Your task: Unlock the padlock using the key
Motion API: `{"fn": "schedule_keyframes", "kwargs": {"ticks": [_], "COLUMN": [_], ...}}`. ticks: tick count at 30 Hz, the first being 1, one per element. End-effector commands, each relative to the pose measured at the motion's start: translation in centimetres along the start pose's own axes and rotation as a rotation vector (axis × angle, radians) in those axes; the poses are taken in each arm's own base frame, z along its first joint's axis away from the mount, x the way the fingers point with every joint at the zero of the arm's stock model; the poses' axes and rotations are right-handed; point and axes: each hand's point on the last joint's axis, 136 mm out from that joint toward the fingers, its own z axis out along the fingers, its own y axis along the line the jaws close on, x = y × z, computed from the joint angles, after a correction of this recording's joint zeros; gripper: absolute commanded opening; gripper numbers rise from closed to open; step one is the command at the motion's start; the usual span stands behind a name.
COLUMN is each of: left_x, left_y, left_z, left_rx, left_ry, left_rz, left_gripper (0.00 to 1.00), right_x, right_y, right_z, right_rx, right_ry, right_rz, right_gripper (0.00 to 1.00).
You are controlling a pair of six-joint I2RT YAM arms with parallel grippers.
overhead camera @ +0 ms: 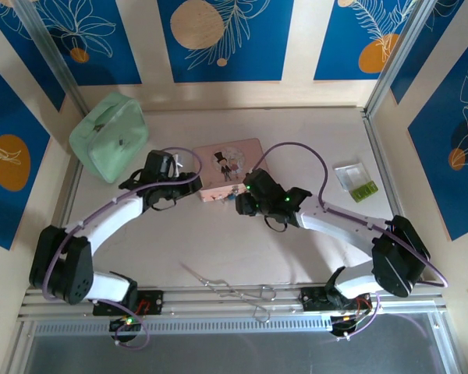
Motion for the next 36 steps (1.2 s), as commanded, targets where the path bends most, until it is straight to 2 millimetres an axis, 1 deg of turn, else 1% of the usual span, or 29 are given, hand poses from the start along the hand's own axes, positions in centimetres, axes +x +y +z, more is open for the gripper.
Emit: {"fn": "schedule_keyframes", "kwargs": {"ticks": [1, 5, 8, 11, 15, 17, 19, 22, 28, 32, 36], "left_x": [1.5, 2.3, 2.2, 1.7, 0.9, 0.8, 0.9, 1.0, 1.5, 1.5, 1.2], "left_y": [-0.7, -0.8, -1.1, -1.4, -2.0, -2.0, -1.9, -2.0, -1.7, -1.6, -1.5], "left_z": [-0.5, -0.3, -0.2, -0.2, -1.0, -1.6, -2.2, -2.8, -3.4, -3.7, -3.5], "left_rx": [0.043, 0.051, 0.068, 0.071, 0.078, 0.066, 0.045, 0.042, 0.030, 0.017, 0.012], "left_ry": [0.032, 0.056, 0.052, 0.032, -0.001, -0.010, -0.007, -0.008, 0.000, -0.004, -0.013], "left_rz": [-0.008, -0.006, -0.017, -0.024, -0.024, -0.005, 0.012, 0.024, 0.020, 0.028, 0.025], "left_gripper": [0.42, 0.42, 0.42, 0.41, 0.40, 0.41, 0.41, 0.41, 0.42, 0.42, 0.43], "right_x": [-0.8, -1.1, -1.1, -1.7, -2.5, -2.5, -2.2, -1.5, -0.2, 0.1, -0.2], "right_y": [1.3, 1.0, 1.2, 0.9, -0.2, -0.4, -0.9, -1.7, -2.1, -2.5, -2.5], "right_z": [-0.8, -0.7, -1.0, -2.2, -5.0, -6.0, -6.7, -7.1, -7.5, -7.7, -7.8], "right_rx": [-0.082, -0.102, -0.116, -0.102, -0.085, -0.114, -0.147, -0.172, -0.189, -0.185, -0.190], "right_ry": [-0.047, -0.081, -0.082, -0.111, -0.135, -0.140, -0.131, -0.125, -0.115, -0.125, -0.123], "right_rz": [0.050, 0.103, 0.107, 0.097, 0.103, 0.116, 0.164, 0.225, 0.256, 0.270, 0.263], "right_gripper": [0.48, 0.50, 0.50, 0.50, 0.50, 0.50, 0.50, 0.50, 0.49, 0.49, 0.50]}}
